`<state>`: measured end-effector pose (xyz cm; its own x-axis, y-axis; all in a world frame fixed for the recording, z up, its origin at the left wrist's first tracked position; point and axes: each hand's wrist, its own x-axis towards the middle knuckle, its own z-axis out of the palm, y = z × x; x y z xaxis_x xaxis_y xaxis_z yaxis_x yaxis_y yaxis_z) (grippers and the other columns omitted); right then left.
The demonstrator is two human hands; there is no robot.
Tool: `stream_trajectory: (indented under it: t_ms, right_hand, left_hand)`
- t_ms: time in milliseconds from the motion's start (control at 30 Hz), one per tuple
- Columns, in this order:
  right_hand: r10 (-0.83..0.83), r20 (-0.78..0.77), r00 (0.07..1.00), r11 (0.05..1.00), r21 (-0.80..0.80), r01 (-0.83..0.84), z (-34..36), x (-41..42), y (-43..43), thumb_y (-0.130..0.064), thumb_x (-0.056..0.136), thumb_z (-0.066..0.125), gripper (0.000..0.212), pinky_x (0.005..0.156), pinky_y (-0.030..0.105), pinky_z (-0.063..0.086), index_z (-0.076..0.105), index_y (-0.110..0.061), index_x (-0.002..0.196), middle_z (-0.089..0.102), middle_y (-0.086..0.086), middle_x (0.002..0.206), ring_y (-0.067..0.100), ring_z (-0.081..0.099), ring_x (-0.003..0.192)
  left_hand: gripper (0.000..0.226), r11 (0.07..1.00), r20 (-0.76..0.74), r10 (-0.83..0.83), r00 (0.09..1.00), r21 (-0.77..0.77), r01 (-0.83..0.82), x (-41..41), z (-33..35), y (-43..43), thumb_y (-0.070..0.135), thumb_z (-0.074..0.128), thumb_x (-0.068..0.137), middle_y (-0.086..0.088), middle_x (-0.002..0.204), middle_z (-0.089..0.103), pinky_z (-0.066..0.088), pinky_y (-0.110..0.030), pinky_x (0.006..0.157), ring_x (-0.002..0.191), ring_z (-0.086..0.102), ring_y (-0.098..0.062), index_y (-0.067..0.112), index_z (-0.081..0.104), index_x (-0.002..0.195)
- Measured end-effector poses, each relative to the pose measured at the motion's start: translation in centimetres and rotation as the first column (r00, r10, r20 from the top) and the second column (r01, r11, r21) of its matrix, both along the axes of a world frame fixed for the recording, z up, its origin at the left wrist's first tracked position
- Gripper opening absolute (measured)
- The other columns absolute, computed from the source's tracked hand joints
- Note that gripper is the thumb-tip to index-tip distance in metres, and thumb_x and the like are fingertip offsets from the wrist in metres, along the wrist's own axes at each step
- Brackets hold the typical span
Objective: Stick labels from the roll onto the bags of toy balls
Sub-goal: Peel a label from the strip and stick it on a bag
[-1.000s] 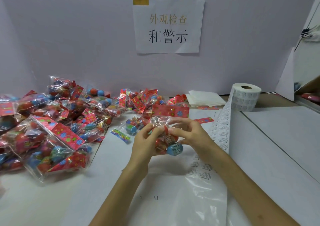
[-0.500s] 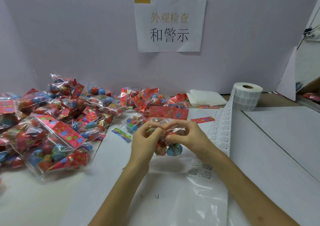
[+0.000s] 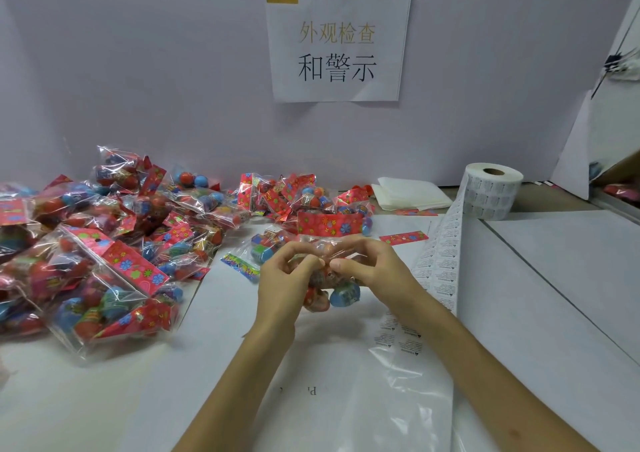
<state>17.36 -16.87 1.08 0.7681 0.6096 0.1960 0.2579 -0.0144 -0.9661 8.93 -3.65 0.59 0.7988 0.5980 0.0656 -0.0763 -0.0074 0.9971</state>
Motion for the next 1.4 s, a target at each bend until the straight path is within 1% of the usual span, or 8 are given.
stream_trajectory:
  t_ms: [233, 367, 533, 767, 900, 1133, 1267, 1400]
  right_hand:
    - [-0.040, -0.054, 0.998, 0.998, 0.037, 0.042, 0.4, 0.2, -0.2, -0.006, 0.087, 0.075, 0.005, 0.072, 0.030, 0.060, 0.075, -0.010, 0.090, 0.075, 0.010, 0.086, 0.025, 0.074, 0.077]
    - [-0.049, -0.038, 0.998, 0.997, 0.049, 0.051, 0.6, -0.2, 0.2, -0.015, 0.092, 0.072, 0.015, 0.072, 0.027, 0.055, 0.077, -0.026, 0.083, 0.071, 0.005, 0.088, 0.020, 0.069, 0.085]
    - [-0.084, -0.069, 0.994, 0.996, 0.037, 0.086, 1.0, 0.1, -0.3, -0.008, 0.090, 0.070, 0.022, 0.069, 0.027, 0.054, 0.074, -0.025, 0.076, 0.069, 0.003, 0.085, 0.017, 0.067, 0.081]
    - [-0.086, -0.239, 0.967, 0.994, 0.038, 0.098, 1.1, 0.6, -0.4, -0.009, 0.089, 0.062, 0.033, 0.062, 0.026, 0.050, 0.070, -0.024, 0.060, 0.065, -0.005, 0.069, 0.012, 0.062, 0.074]
    - [-0.091, -0.337, 0.937, 0.985, 0.107, 0.134, 0.9, 0.8, -0.3, -0.014, 0.093, 0.060, 0.024, 0.060, 0.025, 0.050, 0.072, -0.020, 0.072, 0.067, -0.002, 0.078, 0.012, 0.063, 0.076]
    - [-0.375, -0.158, 0.914, 0.914, 0.103, 0.392, 0.6, 0.8, -0.7, -0.022, 0.094, 0.068, 0.021, 0.054, 0.028, 0.057, 0.066, -0.019, 0.074, 0.067, 0.001, 0.079, 0.009, 0.066, 0.073]
    - [-0.238, -0.130, 0.963, 0.955, 0.150, 0.256, 1.1, 0.4, -0.7, -0.026, 0.096, 0.067, 0.015, 0.061, 0.034, 0.060, 0.070, -0.012, 0.093, 0.074, 0.009, 0.094, 0.023, 0.073, 0.088]
    - [0.047, -0.090, 0.995, 0.987, 0.160, -0.032, 1.0, -0.1, -0.3, -0.025, 0.104, 0.053, 0.029, 0.077, 0.033, 0.060, 0.072, -0.004, 0.110, 0.076, 0.009, 0.109, 0.026, 0.073, 0.101]
  left_hand:
    - [0.037, 0.997, 0.056, -0.077, 0.995, -0.026, 0.078, -0.1, 0.3, -0.1, 0.000, 0.065, 0.087, 0.011, 0.070, 0.070, 0.050, -0.015, 0.053, 0.062, 0.065, -0.001, 0.028, 0.075, 0.066]
    - [0.040, 0.994, 0.078, -0.066, 0.995, -0.079, 0.072, 0.1, 0.4, 0.3, -0.001, 0.063, 0.089, 0.013, 0.072, 0.072, 0.051, -0.016, 0.053, 0.063, 0.067, 0.000, 0.031, 0.075, 0.067]
    - [0.029, 0.986, 0.067, -0.058, 0.996, -0.150, 0.067, 0.3, -0.1, 0.4, -0.006, 0.062, 0.089, 0.010, 0.080, 0.077, 0.053, -0.019, 0.058, 0.065, 0.070, -0.003, 0.021, 0.073, 0.097]
    - [0.032, 0.981, 0.109, -0.096, 0.989, -0.155, 0.112, 0.2, -0.1, -0.3, -0.002, 0.057, 0.094, -0.004, 0.102, 0.078, 0.056, -0.027, 0.073, 0.087, 0.073, -0.017, 0.019, 0.072, 0.114]
    - [0.031, 0.976, 0.108, -0.100, 0.989, -0.181, 0.118, 0.3, -0.1, -0.4, 0.009, 0.045, 0.106, -0.009, 0.113, 0.074, 0.056, -0.026, 0.069, 0.096, 0.072, -0.023, 0.021, 0.072, 0.116]
    - [0.038, 0.999, 0.166, -0.013, 0.986, 0.048, 0.005, 0.3, -0.4, 0.2, 0.021, 0.066, 0.098, 0.006, 0.129, 0.060, 0.050, -0.020, 0.090, 0.117, 0.059, -0.008, 0.032, 0.048, 0.130]
    - [0.041, 0.963, 0.110, -0.212, 0.971, 0.190, 0.189, 0.3, -0.7, -0.8, 0.034, 0.074, 0.091, 0.014, 0.123, 0.062, 0.051, -0.009, 0.081, 0.105, 0.062, 0.009, 0.035, 0.053, 0.126]
    - [0.043, 0.982, 0.068, -0.181, 0.981, 0.066, 0.177, 0.3, -1.0, -0.5, 0.025, 0.075, 0.092, 0.004, 0.119, 0.069, 0.060, -0.031, 0.088, 0.106, 0.070, -0.010, 0.034, 0.058, 0.130]
